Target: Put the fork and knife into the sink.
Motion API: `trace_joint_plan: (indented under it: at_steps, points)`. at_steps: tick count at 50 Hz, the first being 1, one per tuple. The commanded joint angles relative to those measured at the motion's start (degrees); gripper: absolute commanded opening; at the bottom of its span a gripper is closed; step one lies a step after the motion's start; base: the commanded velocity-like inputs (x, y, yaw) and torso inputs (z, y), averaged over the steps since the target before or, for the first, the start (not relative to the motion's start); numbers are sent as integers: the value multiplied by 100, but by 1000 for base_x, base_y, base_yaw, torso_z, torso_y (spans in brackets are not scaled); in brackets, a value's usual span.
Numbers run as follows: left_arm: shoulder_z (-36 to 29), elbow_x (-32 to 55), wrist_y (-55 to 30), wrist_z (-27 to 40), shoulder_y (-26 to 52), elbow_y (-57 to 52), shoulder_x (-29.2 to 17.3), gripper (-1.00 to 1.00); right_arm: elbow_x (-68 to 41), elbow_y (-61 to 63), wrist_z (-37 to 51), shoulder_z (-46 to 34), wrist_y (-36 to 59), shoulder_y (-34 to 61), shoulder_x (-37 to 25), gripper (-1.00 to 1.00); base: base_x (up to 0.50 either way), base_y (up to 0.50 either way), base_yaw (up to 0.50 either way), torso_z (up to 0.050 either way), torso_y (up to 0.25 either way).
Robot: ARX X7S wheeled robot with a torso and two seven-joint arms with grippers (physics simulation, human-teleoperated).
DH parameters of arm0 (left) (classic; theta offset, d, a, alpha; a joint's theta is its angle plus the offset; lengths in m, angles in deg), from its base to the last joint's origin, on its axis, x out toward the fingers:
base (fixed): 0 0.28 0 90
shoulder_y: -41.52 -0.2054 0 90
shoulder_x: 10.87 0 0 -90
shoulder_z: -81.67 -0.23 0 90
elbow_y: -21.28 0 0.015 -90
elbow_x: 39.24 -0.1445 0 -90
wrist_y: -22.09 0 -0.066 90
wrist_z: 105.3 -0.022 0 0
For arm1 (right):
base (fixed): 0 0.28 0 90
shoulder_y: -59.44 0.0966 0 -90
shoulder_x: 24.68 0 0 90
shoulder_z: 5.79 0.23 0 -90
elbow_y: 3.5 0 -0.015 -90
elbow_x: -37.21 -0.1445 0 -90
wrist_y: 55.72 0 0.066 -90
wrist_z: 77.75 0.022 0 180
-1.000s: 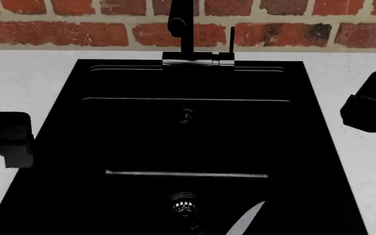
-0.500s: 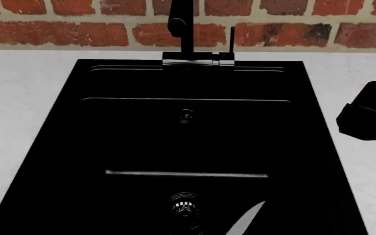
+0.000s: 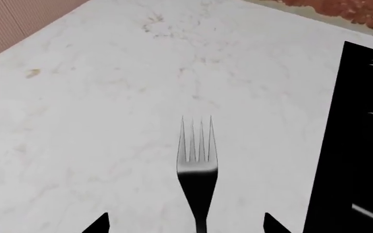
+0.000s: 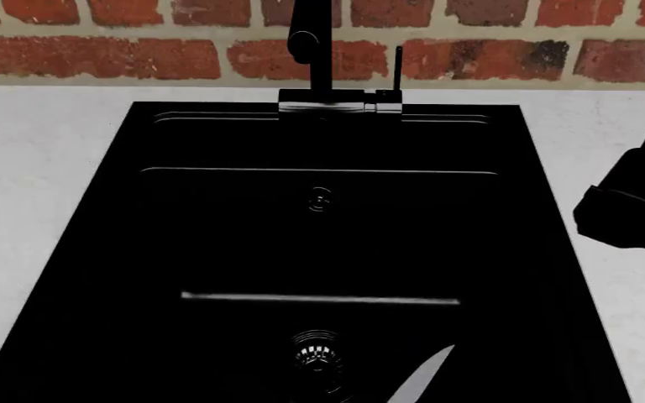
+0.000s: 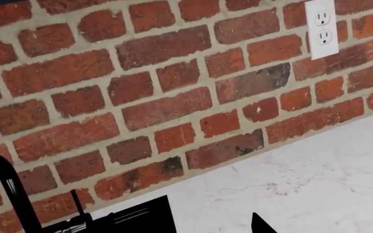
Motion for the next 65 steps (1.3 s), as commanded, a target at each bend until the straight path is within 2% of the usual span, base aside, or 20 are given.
trace_joint_plan:
  at_steps: [1, 56, 57, 65]
  points:
    - [-154, -91, -26, -264, -102, 319, 117, 100, -27, 28, 44, -9, 3, -20, 7, 100, 0, 0, 0, 0, 0]
    - [-388, -24, 563, -672, -1267, 359, 146, 100, -83, 76, 58, 115, -157, -228, -12, 100, 1, 0, 0, 0, 0]
    - [-365, 1, 607, -700, -1297, 337, 142, -100, -89, 75, 66, 116, -152, -220, -17, 100, 0, 3, 0, 0, 0]
    - [-323, -174, 728, -645, -1265, 277, 110, -100, -58, 72, 44, 123, -193, -263, -16, 100, 1, 0, 0, -1, 0]
